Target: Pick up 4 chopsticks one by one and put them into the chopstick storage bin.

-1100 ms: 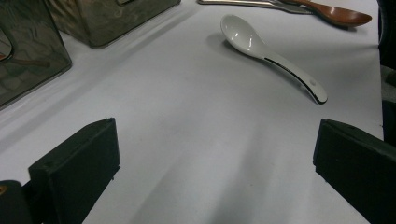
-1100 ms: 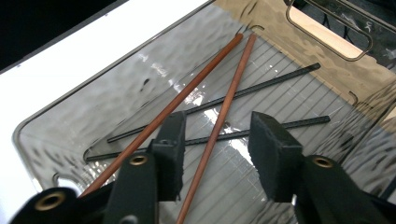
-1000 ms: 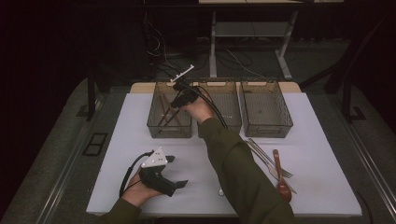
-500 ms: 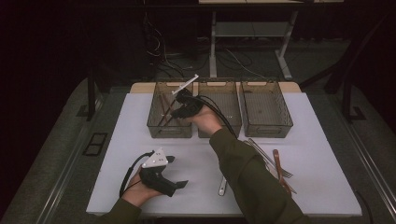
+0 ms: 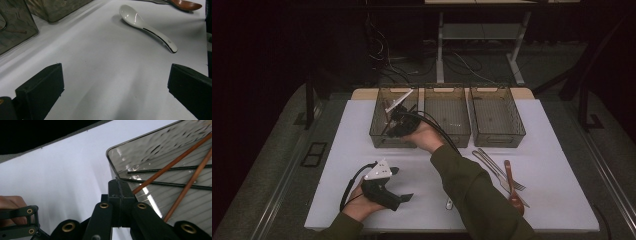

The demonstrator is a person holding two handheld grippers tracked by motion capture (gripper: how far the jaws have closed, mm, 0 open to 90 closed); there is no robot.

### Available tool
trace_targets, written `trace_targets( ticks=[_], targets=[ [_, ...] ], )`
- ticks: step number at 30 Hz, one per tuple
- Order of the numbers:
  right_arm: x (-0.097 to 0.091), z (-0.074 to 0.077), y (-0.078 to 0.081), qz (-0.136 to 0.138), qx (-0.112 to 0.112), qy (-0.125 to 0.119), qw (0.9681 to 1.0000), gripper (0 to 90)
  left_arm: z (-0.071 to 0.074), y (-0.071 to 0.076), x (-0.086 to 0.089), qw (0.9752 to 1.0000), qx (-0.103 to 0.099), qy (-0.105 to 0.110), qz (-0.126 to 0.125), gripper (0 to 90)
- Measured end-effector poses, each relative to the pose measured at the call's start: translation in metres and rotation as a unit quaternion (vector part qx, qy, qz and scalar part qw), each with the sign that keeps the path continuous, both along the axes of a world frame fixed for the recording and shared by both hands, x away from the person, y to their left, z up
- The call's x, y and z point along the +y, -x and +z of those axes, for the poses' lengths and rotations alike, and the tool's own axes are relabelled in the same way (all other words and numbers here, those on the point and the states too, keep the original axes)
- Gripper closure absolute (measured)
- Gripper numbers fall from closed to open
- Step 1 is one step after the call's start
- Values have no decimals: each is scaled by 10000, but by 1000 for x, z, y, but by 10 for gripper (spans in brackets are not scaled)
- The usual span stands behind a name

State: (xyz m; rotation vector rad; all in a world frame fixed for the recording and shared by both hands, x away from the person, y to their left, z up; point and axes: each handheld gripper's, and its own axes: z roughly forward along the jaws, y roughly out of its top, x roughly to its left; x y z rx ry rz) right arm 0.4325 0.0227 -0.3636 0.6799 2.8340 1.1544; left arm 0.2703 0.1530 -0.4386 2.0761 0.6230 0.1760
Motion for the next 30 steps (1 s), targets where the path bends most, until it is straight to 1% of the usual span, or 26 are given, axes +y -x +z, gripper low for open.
trace_targets(
  ticks=[3, 5, 8, 10, 12, 13, 15, 20, 23, 25, 28, 30],
  targets=[
    [2, -2, 1, -80, -24, 151, 9999, 893, 0, 0, 0, 10000, -4, 14, 16, 0],
    [-1, -1, -1, -152, -102, 261, 9995, 893, 0, 0, 0, 10000, -10, 11, 10, 0],
    [-9, 1, -4, -264, -96, 270, 9992, 893, 0, 0, 0, 10000, 0, 22, 18, 0],
    [-12, 3, -5, -303, -129, 332, 9989, 893, 0, 0, 0, 10000, -5, -3, 8, 0],
    [-15, 4, -5, -352, -115, 327, 9988, 893, 0, -1, -1, 10000, -10, -7, 7, 0],
    [-15, 5, -5, -341, -116, 295, 9989, 893, 0, -1, -1, 10000, -14, -4, 6, 0],
    [-14, 5, -5, -330, -136, 310, 9989, 893, 0, 0, -1, 10000, -16, -6, 3, 0],
    [-12, 3, -4, -311, -105, 301, 9990, 893, 0, 0, 0, 10000, -4, 29, 21, 0],
    [-15, 4, -4, -314, -115, 251, 9991, 890, 0, -1, 0, 10000, -6, 8, 9, 0],
    [-21, 6, -4, -324, -114, 160, 9993, 844, 0, -1, 0, 10000, -8, -2, 12, 0],
    [-32, 10, -4, -419, -110, 20, 9991, 735, 0, -1, 0, 10000, -18, -33, 0, 0],
    [-39, 12, -4, -429, -80, -53, 9990, 673, 0, -1, 0, 10000, -14, -49, 7, 0]
  ],
)
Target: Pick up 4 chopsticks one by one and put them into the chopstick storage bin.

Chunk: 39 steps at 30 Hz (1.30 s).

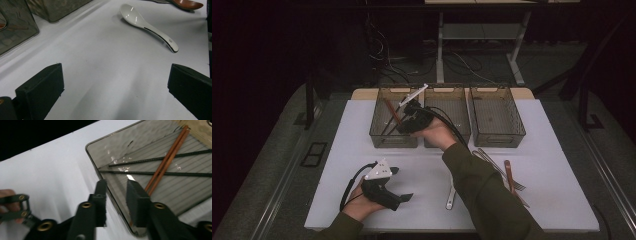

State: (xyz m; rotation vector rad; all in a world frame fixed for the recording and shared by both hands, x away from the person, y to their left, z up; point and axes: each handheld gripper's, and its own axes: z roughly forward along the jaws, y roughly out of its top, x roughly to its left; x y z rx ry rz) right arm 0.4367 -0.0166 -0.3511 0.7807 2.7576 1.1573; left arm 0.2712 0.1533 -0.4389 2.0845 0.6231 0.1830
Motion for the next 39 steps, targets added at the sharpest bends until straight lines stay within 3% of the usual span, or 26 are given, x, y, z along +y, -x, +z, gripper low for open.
trace_targets(
  ticks=[7, 14, 32, 39],
  targets=[
    [-30, 7, 3, -45, -59, -144, 9999, 499, -1, 0, -1, 10000, -18, -75, -22, 0],
    [-62, 10, 11, -233, -54, -332, 9992, 405, -1, 0, -1, 10000, -10, -75, -22, 0],
    [-132, 9, 39, -250, -320, -644, 9971, 323, -2, 1, 1, 9999, 30, -101, 40, 0],
    [-160, 0, 51, -371, -340, -734, 9960, 314, -2, 1, 2, 9999, 31, -103, 89, 0]
  ],
)
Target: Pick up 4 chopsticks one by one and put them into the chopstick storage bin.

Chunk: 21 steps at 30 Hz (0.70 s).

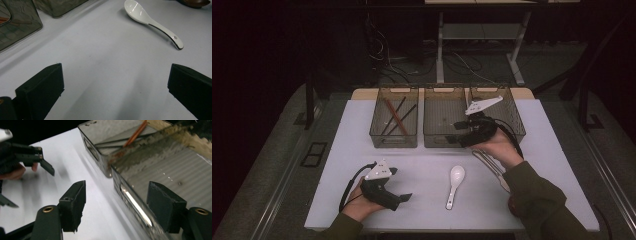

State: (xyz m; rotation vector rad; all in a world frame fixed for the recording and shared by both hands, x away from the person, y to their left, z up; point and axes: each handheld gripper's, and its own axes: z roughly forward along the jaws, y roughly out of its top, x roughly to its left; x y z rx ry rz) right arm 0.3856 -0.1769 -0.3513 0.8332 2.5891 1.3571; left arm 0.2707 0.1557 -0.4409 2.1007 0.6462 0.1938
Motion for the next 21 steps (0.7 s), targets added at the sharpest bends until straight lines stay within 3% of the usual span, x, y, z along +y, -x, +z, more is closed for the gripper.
trace_targets(
  ticks=[11, 21],
  targets=[
    [-38, -18, 29, -203, -79, -69, 9997, 310, 1, 1, 0, 10000, -37, -7, 27, 0],
    [-67, -38, 55, -365, 2, -81, 9993, 305, 1, 2, -2, 10000, -40, -27, 12, 0]
  ],
)
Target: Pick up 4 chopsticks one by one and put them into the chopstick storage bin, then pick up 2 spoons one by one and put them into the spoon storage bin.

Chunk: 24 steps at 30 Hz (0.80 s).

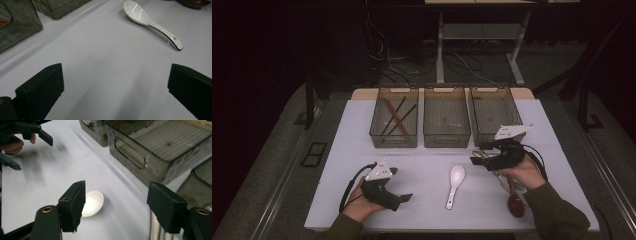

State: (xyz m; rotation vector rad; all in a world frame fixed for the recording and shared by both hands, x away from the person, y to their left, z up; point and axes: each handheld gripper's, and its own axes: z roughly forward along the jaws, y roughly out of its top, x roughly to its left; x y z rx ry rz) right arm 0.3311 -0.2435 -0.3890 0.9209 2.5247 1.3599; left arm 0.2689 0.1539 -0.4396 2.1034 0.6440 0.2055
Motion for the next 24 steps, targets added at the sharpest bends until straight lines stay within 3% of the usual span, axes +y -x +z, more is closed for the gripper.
trace_targets(
  ticks=[10, 20, 24],
  targets=[
    [-30, -13, 19, -337, -80, -236, 9991, 244, 1, 0, 1, 10000, -12, 7, 25, 0],
    [-45, -26, 43, -658, -287, -428, 9965, 175, 1, 1, 0, 10000, -9, 52, 38, 0],
    [-48, -36, 50, -743, -311, -356, 9961, 158, 1, 0, 0, 10000, 5, 46, 53, 0]
  ],
)
